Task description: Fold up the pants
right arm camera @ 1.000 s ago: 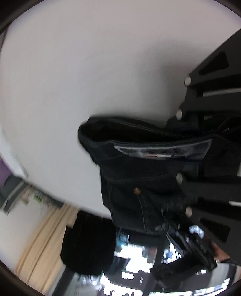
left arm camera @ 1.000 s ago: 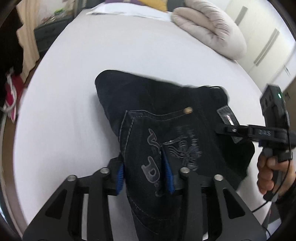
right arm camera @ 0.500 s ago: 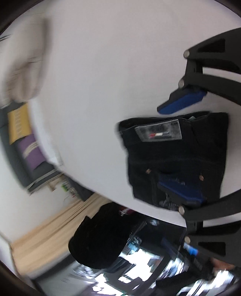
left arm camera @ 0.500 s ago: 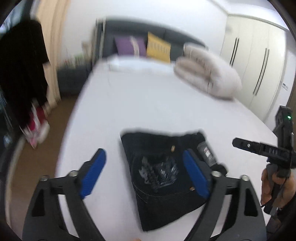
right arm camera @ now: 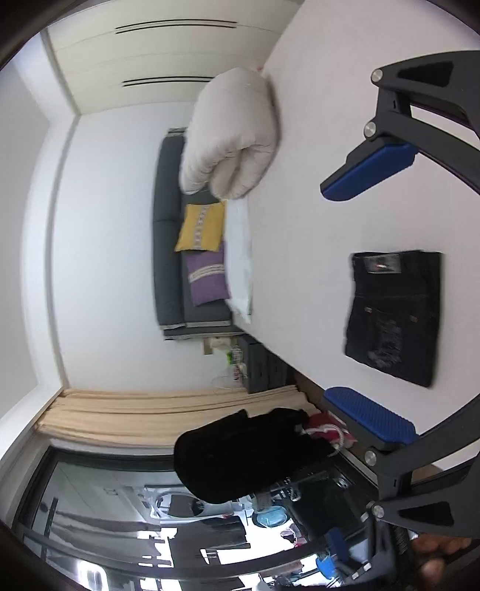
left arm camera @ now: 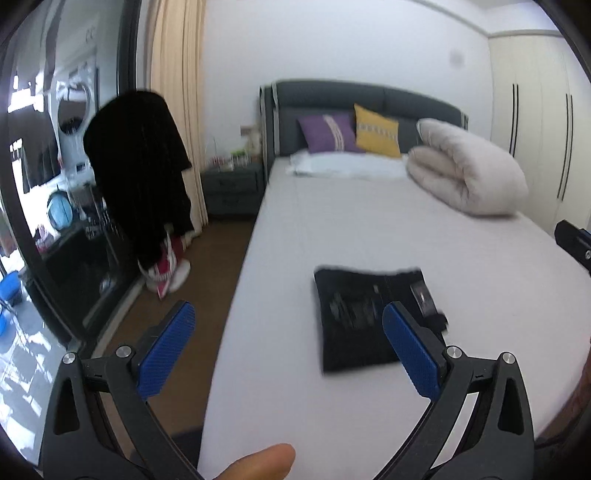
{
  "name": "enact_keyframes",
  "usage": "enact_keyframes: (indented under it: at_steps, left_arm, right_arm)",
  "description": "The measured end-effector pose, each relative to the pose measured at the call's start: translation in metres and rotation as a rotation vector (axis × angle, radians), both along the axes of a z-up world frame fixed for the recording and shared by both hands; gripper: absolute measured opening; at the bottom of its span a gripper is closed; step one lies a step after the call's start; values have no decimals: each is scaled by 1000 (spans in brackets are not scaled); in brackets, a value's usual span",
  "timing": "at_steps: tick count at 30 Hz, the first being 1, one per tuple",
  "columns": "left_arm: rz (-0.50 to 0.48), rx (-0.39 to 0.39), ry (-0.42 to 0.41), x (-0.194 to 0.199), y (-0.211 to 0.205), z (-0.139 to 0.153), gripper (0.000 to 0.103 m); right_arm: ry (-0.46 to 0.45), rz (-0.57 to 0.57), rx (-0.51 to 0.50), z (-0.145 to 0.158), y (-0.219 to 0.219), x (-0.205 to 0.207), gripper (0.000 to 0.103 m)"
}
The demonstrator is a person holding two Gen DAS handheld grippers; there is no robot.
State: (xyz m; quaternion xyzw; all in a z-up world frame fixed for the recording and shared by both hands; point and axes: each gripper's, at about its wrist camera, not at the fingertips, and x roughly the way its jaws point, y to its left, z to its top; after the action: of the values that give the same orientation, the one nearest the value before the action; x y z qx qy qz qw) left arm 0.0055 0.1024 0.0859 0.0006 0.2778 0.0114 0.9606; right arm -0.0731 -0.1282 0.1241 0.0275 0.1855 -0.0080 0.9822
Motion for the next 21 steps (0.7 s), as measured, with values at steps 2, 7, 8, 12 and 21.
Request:
enact_keyframes:
  at_steps: [2,7,8,12,21]
  left_arm:
    - [0,-18,29,-17,1,-1,103]
    - [23,-67,111,-46,3,-18,103]
    - [22,-72,118,-47,2,-23,103]
    - [23,-76,138,-51,-2,-36,103]
    - [29,-70,177,-34,3,-57,103]
  right_arm:
    - [63,-9,25,0,4,-15,103]
    - [158,-89,42,-20,10,-40,103]
    - [176,-99,51,-26,9,-41,103]
    - [248,-110,62,-47,10,-39,103]
    - [271,-81,-22,-62,30,-37,103]
